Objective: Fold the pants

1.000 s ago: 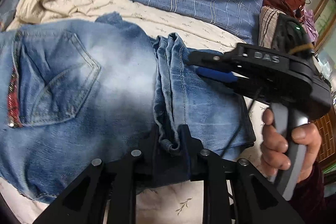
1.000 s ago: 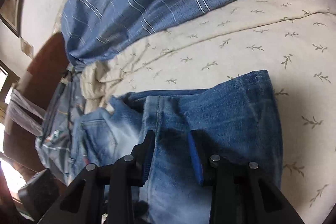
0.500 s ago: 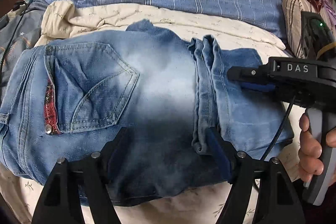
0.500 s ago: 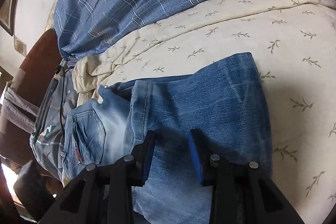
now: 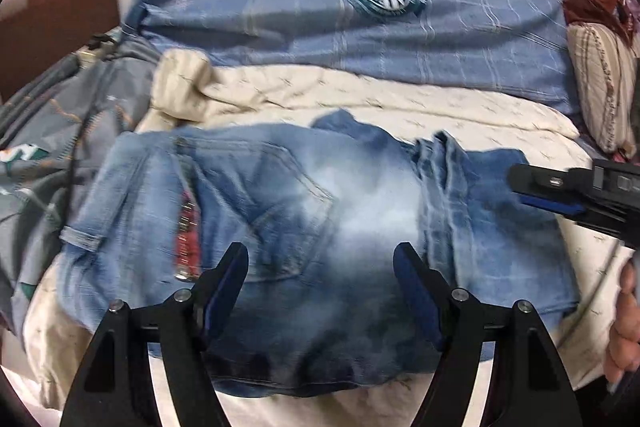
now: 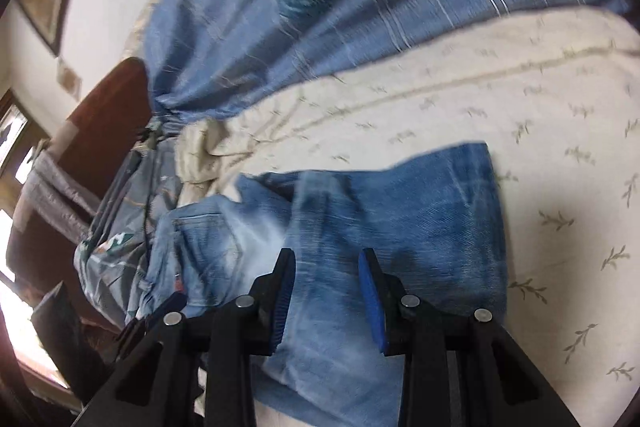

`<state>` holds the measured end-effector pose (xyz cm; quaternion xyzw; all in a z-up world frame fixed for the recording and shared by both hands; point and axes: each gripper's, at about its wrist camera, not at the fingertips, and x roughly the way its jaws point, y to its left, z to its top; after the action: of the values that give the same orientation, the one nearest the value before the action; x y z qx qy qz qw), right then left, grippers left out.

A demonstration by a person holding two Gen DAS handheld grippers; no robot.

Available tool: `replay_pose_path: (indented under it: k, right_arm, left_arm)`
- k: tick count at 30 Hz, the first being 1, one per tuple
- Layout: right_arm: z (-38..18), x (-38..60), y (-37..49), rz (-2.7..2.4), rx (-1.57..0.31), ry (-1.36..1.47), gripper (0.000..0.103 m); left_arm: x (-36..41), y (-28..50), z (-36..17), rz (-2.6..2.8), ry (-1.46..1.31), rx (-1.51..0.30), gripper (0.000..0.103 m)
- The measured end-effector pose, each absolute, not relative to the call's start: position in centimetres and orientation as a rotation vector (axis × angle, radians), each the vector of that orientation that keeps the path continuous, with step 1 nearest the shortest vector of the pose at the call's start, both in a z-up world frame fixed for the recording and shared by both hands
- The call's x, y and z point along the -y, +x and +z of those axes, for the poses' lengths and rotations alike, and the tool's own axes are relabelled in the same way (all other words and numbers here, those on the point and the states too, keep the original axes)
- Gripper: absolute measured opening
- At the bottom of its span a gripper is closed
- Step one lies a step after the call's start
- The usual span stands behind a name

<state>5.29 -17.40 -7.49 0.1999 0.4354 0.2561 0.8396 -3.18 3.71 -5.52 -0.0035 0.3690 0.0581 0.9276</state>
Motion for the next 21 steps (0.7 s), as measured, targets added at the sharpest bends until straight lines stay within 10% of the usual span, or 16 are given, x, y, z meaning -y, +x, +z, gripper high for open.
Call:
replay_pose_path:
  k: [21]
  right_arm:
    - [-5.6, 12.5, 1.6, 0.712, -0.819, 0.254, 0.036]
  left_arm:
    - [-8.4, -4.6, -3.2, 0.295, -0.050, -0.610, 0.076]
